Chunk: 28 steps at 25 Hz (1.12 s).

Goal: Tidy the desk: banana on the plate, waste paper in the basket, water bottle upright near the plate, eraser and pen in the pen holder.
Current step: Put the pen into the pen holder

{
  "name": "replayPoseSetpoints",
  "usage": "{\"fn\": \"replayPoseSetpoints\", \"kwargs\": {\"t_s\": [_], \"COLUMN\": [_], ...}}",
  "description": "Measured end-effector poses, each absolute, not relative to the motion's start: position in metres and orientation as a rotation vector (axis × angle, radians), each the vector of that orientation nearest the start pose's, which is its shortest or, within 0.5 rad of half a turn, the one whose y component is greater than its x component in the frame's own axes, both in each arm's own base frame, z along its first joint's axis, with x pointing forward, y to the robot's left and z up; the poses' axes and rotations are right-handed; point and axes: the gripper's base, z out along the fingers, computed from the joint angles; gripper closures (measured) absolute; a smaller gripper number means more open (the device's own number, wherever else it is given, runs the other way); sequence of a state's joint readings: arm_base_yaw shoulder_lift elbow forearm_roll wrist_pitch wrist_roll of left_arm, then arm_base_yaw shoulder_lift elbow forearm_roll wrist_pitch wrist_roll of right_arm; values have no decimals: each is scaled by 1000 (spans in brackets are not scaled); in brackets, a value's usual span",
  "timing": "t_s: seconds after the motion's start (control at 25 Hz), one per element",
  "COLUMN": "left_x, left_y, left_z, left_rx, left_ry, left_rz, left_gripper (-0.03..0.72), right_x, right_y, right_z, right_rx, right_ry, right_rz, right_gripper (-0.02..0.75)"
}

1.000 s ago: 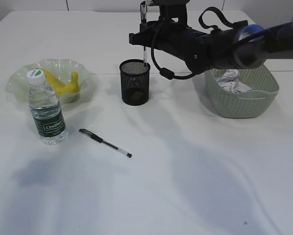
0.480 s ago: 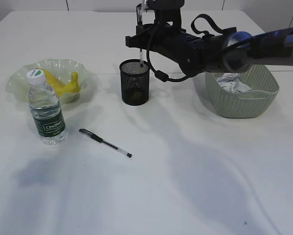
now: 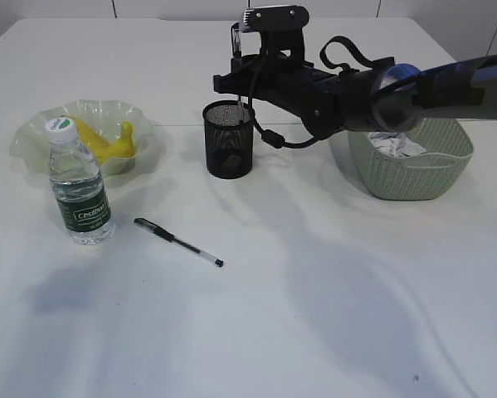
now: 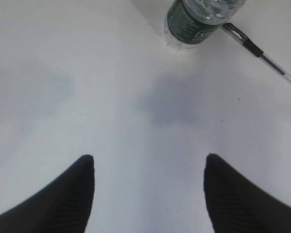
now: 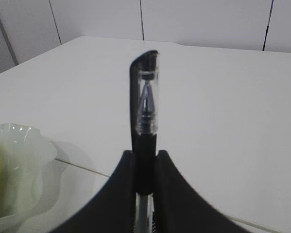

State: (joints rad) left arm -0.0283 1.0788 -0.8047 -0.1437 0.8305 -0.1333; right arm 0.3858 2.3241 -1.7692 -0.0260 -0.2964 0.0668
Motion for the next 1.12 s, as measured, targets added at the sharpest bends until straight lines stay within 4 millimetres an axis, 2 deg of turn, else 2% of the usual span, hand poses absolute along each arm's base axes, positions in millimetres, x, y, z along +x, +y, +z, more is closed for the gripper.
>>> {"fn": "replayPoseSetpoints", "kwargs": {"t_s": [0.36, 0.72, 1.12], "left_x": [199, 199, 199], "left_y": [-15, -15, -15], "left_z": [288, 288, 288], "left_rx": [-222, -222, -222], "left_ry": [2580, 2580, 2580], "left_rz": [-232, -232, -232], "left_gripper": [193, 193, 193], "right_x": [504, 504, 504], "right_y": [207, 207, 207], "right_z": [190, 189, 189], "right_rx": [-358, -358, -358], "right_ry": [1723, 1731, 1731], "right_rz": [296, 296, 297], "right_gripper": [639, 626, 578]}}
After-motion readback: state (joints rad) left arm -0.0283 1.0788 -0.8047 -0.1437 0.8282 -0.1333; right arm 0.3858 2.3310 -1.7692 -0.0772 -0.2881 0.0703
